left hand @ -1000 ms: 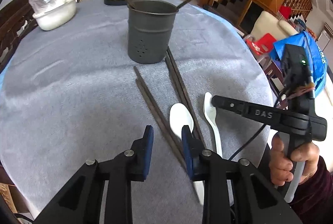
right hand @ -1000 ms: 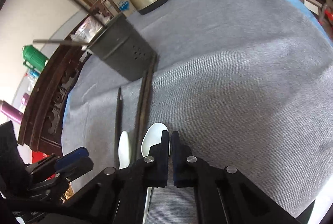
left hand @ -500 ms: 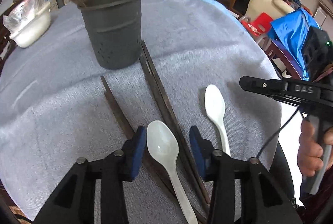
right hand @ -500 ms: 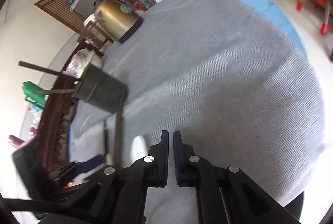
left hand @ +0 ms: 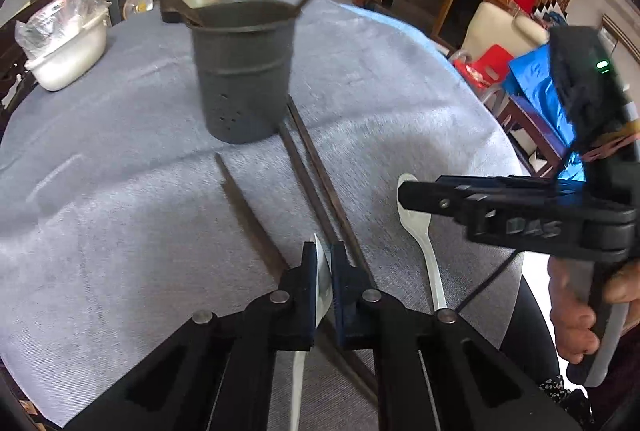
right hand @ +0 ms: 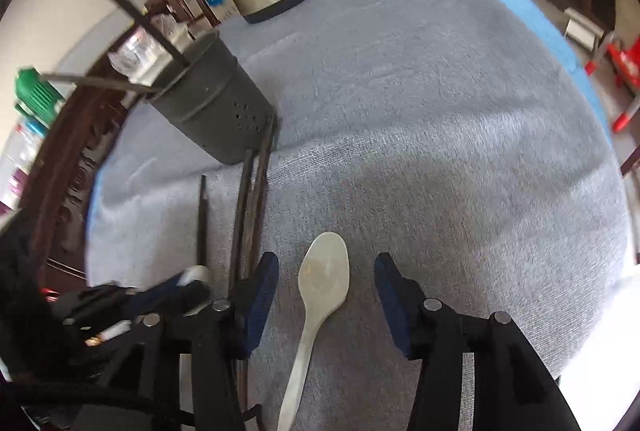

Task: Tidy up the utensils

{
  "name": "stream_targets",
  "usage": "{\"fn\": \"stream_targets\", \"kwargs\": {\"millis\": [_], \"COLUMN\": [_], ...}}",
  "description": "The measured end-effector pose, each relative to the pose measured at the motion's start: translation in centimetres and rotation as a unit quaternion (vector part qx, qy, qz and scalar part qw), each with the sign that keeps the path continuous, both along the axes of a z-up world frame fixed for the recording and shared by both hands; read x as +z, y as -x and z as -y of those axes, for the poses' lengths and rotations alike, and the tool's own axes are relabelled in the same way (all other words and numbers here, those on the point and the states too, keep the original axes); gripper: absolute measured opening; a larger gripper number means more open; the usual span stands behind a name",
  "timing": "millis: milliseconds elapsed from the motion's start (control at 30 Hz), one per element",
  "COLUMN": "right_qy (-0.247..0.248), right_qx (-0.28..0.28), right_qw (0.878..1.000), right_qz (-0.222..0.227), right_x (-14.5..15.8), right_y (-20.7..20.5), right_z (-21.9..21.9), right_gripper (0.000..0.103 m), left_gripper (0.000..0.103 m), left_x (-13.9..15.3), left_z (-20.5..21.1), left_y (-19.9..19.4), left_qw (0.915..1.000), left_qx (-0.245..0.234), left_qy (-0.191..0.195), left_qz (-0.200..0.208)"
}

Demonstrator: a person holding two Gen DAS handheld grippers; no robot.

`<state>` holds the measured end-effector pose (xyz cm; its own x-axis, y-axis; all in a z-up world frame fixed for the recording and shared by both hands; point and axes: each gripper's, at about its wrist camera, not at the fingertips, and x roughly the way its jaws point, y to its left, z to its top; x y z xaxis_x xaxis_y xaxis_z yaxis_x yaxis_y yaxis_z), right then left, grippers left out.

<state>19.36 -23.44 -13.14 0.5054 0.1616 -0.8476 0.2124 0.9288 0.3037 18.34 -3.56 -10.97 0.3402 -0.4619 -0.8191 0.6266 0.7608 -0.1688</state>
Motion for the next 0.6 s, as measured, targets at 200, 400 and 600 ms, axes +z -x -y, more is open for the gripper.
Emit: {"fn": "stream_targets", "kwargs": {"millis": [200, 400, 600], "right_qy": [0.044, 0.016, -0.003], "right_qx": [0.019, 0.028, 0.014], "right_qw": [0.998, 0.999, 0.999], "right_qz": [-0.042, -0.015, 0.03], "right_x": [-0.5, 0.4, 2.4], "right_y": [-0.9, 0.0, 1.2], "right_z": [-1.1, 0.0, 1.7], "right_gripper": [0.014, 0.005, 0.005], "left_gripper": [0.007, 0.007, 0.01], "left_x": [1.8, 3.9, 2.8], "left_z": [-2.2, -3.3, -3.7], "left_y": [0.2, 0.3, -0.2], "left_qw": [0.9994, 0.9981, 0.9993], "left_qx": [0.015, 0.018, 0.017], "left_qy": [0.024, 0.045, 0.0], "left_qz": [0.017, 0.037, 0.032]}}
